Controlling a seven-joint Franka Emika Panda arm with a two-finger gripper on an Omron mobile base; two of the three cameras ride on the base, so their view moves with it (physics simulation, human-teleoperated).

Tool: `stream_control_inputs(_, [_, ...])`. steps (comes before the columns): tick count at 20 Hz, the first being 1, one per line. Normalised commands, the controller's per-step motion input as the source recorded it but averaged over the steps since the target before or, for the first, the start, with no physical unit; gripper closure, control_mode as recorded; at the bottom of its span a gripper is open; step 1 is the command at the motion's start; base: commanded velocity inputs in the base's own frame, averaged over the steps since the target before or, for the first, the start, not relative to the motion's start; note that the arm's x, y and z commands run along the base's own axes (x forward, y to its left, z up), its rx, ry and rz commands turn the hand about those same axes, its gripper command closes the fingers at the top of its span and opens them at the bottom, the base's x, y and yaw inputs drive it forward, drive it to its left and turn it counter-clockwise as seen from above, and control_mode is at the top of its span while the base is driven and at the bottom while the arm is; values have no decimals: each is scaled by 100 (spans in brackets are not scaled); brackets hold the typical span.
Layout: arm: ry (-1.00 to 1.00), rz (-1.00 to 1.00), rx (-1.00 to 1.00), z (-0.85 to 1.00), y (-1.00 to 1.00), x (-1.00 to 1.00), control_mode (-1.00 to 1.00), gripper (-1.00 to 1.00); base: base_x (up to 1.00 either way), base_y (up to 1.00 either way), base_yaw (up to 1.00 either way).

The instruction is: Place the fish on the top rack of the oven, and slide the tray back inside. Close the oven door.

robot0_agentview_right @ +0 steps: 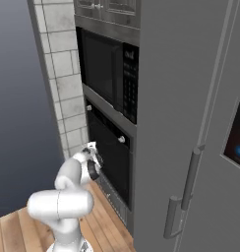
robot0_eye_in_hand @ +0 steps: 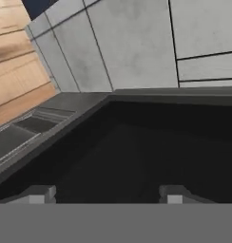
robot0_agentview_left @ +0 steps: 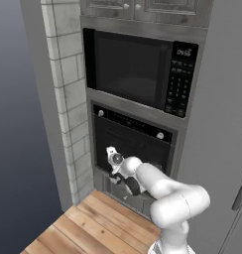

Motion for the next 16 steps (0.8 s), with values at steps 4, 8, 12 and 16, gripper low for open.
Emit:
stream_control_inputs(4, [0, -10, -3, -100, 2, 100, -100, -100, 0, 0, 0])
stream_control_inputs(8, [7, -47, -22, -98, 26, 54, -100, -100, 0, 0, 0])
stream_control_inputs(12, [35, -68, -23, -75, -2, 0, -100, -100, 0, 0, 0])
stream_control_inputs(16, [22, -61, -15, -35, 0, 17, -100, -100, 0, 0, 0])
